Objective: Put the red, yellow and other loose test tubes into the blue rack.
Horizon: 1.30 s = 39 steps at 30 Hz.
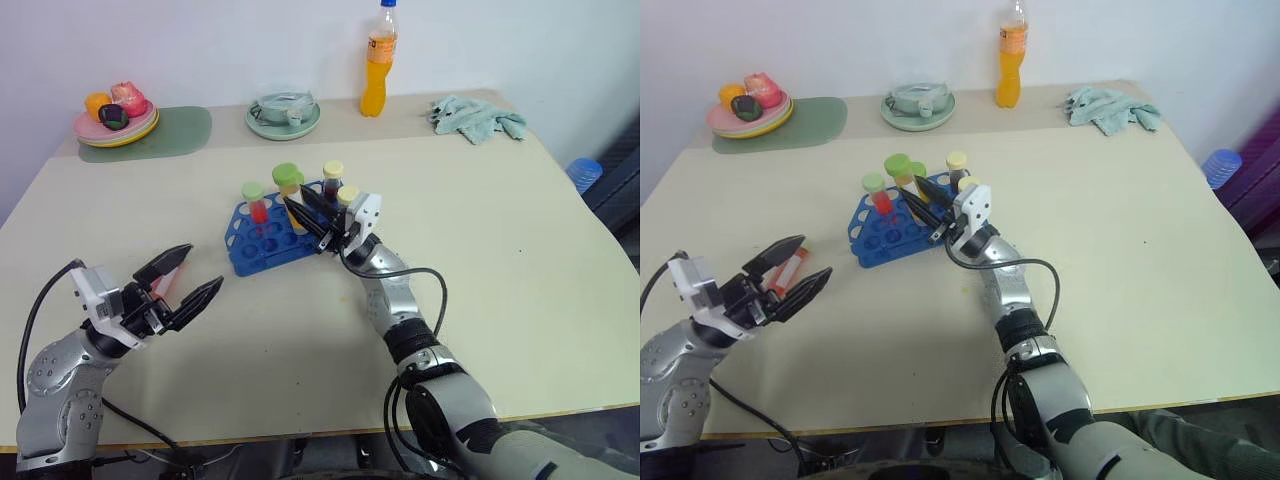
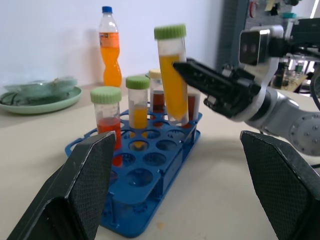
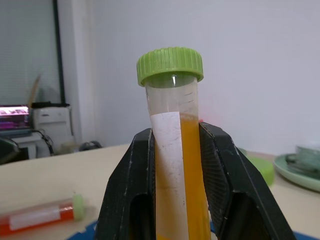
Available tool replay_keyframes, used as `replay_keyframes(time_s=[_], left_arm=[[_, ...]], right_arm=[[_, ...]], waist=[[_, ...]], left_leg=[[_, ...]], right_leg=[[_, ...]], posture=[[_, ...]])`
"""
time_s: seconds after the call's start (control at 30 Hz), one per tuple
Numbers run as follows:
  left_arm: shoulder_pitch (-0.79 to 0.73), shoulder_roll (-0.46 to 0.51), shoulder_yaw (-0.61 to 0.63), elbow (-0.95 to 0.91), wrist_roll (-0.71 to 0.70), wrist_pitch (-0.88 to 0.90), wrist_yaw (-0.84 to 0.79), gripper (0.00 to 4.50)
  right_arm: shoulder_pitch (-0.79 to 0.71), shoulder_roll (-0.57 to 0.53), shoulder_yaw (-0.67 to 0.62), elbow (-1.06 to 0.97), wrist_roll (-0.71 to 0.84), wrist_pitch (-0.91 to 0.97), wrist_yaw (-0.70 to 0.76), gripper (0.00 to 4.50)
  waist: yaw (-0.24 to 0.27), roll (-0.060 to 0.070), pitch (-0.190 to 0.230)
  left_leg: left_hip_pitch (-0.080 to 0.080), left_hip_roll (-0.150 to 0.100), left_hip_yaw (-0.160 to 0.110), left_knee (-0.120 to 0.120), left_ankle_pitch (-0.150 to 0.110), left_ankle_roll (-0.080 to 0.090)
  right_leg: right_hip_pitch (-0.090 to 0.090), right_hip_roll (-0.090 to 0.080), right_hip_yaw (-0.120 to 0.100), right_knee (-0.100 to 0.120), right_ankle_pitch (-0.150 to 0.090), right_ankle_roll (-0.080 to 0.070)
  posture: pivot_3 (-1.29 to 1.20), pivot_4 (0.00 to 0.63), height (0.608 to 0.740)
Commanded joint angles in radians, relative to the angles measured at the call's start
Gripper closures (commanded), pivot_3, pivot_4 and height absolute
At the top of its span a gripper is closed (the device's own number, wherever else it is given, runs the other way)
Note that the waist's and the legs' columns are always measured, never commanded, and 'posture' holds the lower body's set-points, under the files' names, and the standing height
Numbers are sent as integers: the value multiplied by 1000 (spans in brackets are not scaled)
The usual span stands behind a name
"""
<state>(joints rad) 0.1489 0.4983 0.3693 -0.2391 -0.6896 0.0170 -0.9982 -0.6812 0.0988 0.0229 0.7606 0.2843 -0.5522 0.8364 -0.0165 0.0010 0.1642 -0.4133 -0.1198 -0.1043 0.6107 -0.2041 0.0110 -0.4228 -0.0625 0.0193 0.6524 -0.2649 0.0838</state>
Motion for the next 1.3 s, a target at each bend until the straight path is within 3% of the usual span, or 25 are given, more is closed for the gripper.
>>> replay_keyframes(time_s=[0.03,0.9,1.23,1.3], left_arm=[[5,2,18,-41,-22,1,13,406],[20,-27,2,-54,-11,-13,25,406],[20,-30,7,-40,-12,-16,19,406],[19,-31,5,-35,-8,-16,21,406]], right_arm=[[-34,15,-21,49,-6,-51,-20,3720],[-61,-2,-103,303,-44,-159,-89,3720],[-28,0,-138,270,27,-122,52,3720],[-22,-1,-143,260,39,-107,82,2771]], waist=[[-1,0,0],[3,0,0],[4,0,0],[4,0,0]], left_leg=[[0,0,0,0,0,0],[5,0,0,-1,0,-1],[7,0,-1,-1,0,-1],[7,0,-1,-1,0,-1]], right_leg=[[0,0,0,0,0,0],[5,0,0,0,0,0],[8,0,0,0,-1,-2],[8,0,0,-1,-1,-2]], posture=[[0,150,740],[0,150,740],[0,150,740],[0,150,740]])
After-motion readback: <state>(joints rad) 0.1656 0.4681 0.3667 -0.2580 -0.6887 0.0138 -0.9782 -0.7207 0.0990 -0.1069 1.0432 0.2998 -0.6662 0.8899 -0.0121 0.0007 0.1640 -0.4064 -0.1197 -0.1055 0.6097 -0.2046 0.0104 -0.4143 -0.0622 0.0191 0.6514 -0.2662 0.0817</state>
